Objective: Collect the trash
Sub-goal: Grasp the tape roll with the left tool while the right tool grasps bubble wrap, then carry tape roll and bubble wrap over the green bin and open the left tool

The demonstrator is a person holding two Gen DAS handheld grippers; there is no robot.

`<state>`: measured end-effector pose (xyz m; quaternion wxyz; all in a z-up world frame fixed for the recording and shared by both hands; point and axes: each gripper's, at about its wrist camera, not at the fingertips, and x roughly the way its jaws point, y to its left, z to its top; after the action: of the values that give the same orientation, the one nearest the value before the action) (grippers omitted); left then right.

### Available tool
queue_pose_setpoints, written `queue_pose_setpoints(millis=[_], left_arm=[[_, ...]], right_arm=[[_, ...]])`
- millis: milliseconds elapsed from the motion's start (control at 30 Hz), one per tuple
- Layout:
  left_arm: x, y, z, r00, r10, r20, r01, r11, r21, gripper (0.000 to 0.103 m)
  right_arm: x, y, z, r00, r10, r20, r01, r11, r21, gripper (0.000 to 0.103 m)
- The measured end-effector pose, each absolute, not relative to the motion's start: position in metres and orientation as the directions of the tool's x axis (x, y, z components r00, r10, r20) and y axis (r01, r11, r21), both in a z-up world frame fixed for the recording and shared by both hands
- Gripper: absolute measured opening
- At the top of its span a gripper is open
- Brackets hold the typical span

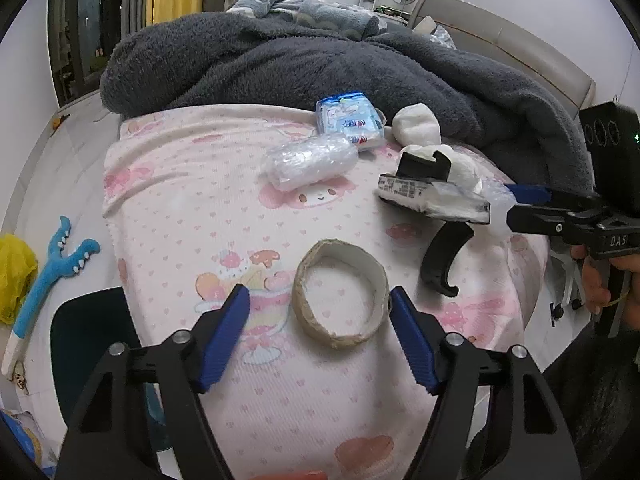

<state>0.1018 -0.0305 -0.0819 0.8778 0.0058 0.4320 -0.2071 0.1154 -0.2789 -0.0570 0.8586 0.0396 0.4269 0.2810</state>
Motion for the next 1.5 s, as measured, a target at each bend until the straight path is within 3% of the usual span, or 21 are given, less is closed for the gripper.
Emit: queue_pose_setpoints(millis=[233, 467, 967, 1500], left_arm=[[0.104, -0.029, -0.078, 0.533, -0.401, -0.745, 0.392, 0.898, -0.203, 0.049], [0.1, -0.02, -0.063, 0.579, -0.412, -0.704, 0.375, 0.901, -0.219, 0.049], [0.099, 0.05, -0.057, 0.667, -0.226, -0.71, 0.152, 0.974, -0.167, 0.049], [0.093, 0.148, -0.098, 0.59, -0.085, -0.803, -0.069, 0.985, -0.156, 0.049]], right_arm=[[0.122, -0.276, -0.062, 0.453, 0.53, -0.717, -0.434, 0.833, 0.342, 0.064], [0.117, -0.279, -0.048, 0.499, 0.494, -0.712, -0.419, 0.857, 0.301, 0.062], [0.115, -0.223, 0.001, 0.609, 0.489, -0.624, -0.452, 0.861, 0.234, 0.062], [0.125, -0.099, 0.003, 0.536, 0.56, -0.632, -0.562, 0.795, 0.228, 0.062]])
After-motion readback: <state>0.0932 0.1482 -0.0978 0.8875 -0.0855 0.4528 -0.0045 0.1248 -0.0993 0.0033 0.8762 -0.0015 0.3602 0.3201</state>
